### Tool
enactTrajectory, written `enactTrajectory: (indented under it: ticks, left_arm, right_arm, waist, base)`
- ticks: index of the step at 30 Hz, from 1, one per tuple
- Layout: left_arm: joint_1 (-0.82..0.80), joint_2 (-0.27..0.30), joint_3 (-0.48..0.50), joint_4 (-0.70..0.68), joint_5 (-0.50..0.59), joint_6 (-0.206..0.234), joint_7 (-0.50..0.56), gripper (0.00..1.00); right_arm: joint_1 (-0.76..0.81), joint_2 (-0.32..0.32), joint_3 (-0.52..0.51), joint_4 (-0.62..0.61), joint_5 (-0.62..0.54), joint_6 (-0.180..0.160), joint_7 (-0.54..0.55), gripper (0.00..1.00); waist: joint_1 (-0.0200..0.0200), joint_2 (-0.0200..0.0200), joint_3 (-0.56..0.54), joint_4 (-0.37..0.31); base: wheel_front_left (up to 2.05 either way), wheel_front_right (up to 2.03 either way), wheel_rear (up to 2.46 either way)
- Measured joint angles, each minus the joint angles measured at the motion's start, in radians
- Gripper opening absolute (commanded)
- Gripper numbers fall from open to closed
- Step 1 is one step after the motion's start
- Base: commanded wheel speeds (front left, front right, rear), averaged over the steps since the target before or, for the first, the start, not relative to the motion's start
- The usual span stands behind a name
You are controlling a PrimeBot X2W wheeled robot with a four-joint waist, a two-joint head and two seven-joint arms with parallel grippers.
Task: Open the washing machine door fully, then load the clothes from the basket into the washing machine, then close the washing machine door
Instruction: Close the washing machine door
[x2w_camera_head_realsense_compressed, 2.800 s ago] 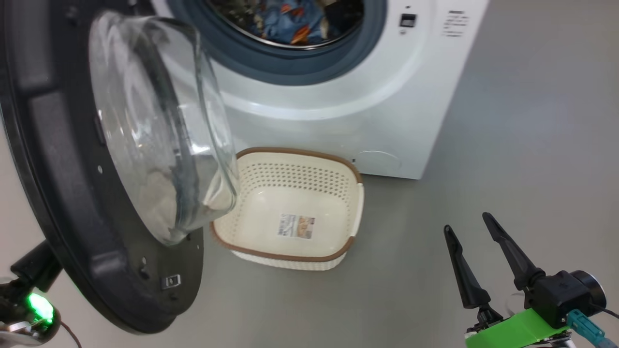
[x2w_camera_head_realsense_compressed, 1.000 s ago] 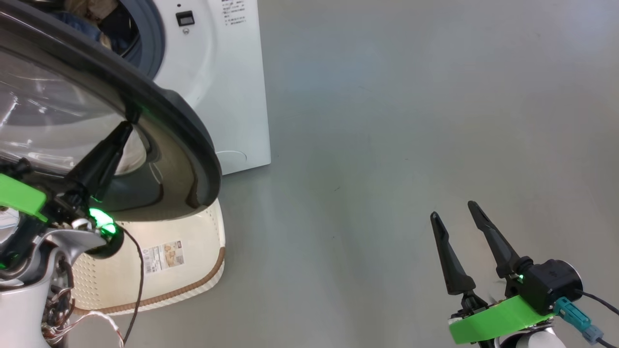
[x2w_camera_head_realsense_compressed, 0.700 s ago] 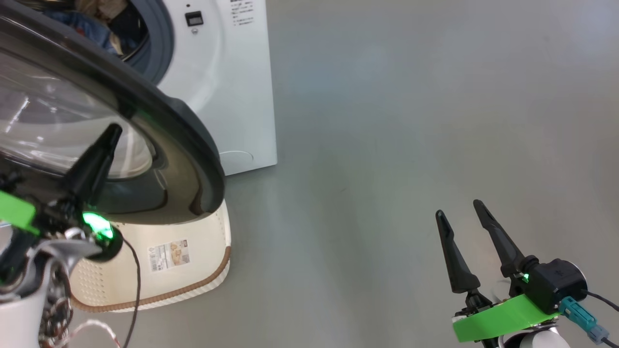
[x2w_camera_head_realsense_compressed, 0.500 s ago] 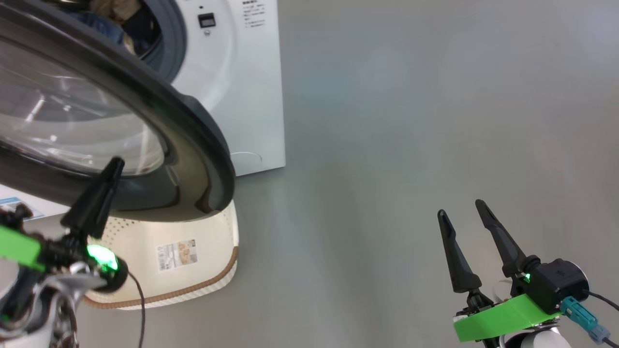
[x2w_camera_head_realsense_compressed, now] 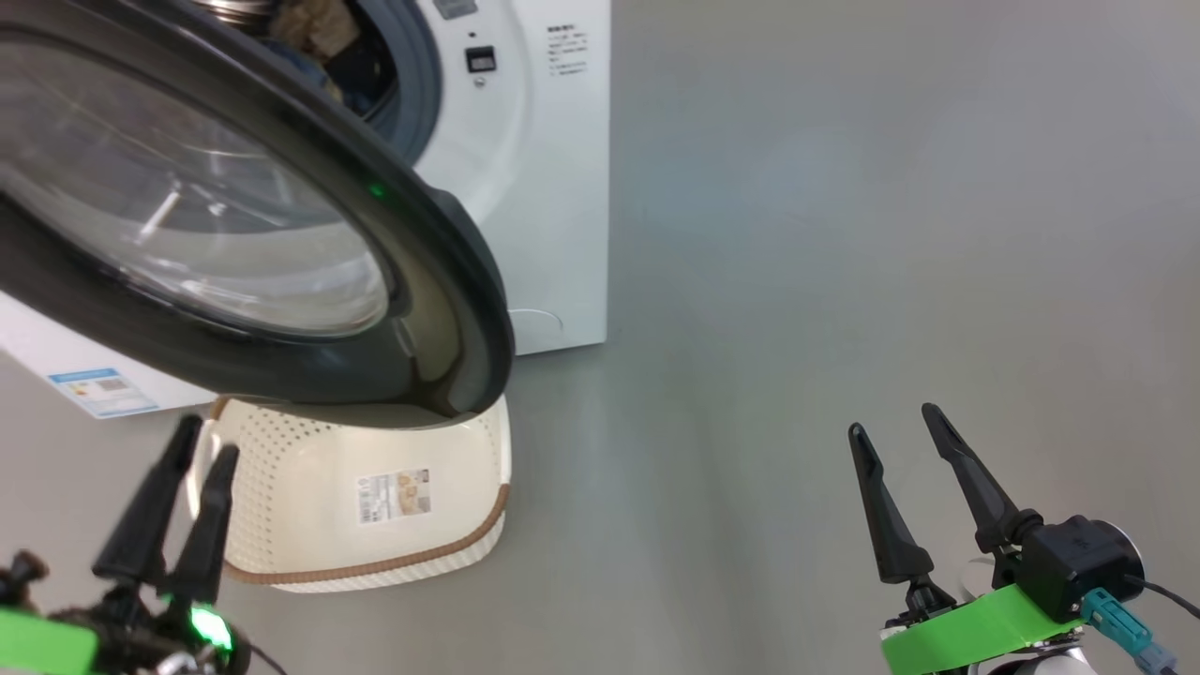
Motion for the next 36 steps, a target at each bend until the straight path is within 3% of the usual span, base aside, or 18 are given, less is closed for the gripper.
enactTrajectory:
  ticks: [4, 8, 11, 17, 19, 24, 31, 36]
  left_arm:
    - [0.057, -0.014, -0.001, -0.049, 0.045, 0.000, -0.053, 1.00]
    - [0.089, -0.018, -0.004, -0.084, 0.163, 0.000, -0.151, 1.00]
    - [0.107, -0.018, -0.021, -0.110, 0.337, 0.000, -0.259, 1.00]
    - [0.164, 0.054, -0.119, -0.095, 0.858, 0.001, -0.509, 1.00]
    - [0.177, 0.071, -0.142, -0.075, 1.008, 0.030, -0.574, 1.00]
    - [0.188, 0.080, -0.200, -0.026, 1.238, 0.117, -0.677, 1.00]
    - [0.225, 0.110, -0.263, 0.028, 1.426, 0.183, -0.741, 1.00]
    - [0.242, 0.112, -0.280, 0.051, 1.458, 0.198, -0.761, 1.00]
  right_arm:
    - [0.008, 0.000, -0.001, 0.001, -0.007, 0.000, 0.000, 1.00]
    - [0.028, 0.000, -0.004, 0.002, -0.007, 0.000, 0.000, 1.00]
    - [0.038, 0.000, -0.007, 0.002, -0.012, 0.000, 0.000, 1.00]
    - [0.041, 0.000, -0.015, 0.001, -0.016, 0.000, 0.000, 1.00]
    - [0.049, 0.000, -0.021, -0.001, -0.019, 0.000, 0.000, 1.00]
    - [0.079, 0.000, -0.030, -0.005, -0.025, 0.000, 0.003, 1.00]
    - [0.109, 0.001, -0.040, -0.005, -0.027, 0.000, 0.012, 1.00]
    - [0.125, 0.002, -0.054, -0.006, -0.035, 0.000, 0.022, 1.00]
  waist:
    - [0.0000, 0.0000, -0.017, 0.018]
    - [0.0000, 0.0000, -0.034, 0.036]
    - [0.0000, 0.0000, -0.046, 0.048]
    - [0.0000, 0.0000, -0.069, 0.066]
    - [0.0000, 0.0000, -0.075, 0.071]
    - [0.0000, 0.0000, -0.090, 0.082]
    - [0.0000, 0.0000, -0.114, 0.088]
    - [0.0000, 0.0000, -0.132, 0.090]
  base:
    - [0.00, 0.00, 0.00]
    - [0.00, 0.00, 0.00]
    - [0.00, 0.00, 0.00]
    - [0.00, 0.00, 0.00]
    - [0.00, 0.00, 0.00]
    - [0.00, 0.00, 0.00]
    - [0.00, 0.00, 0.00]
    - [0.00, 0.00, 0.00]
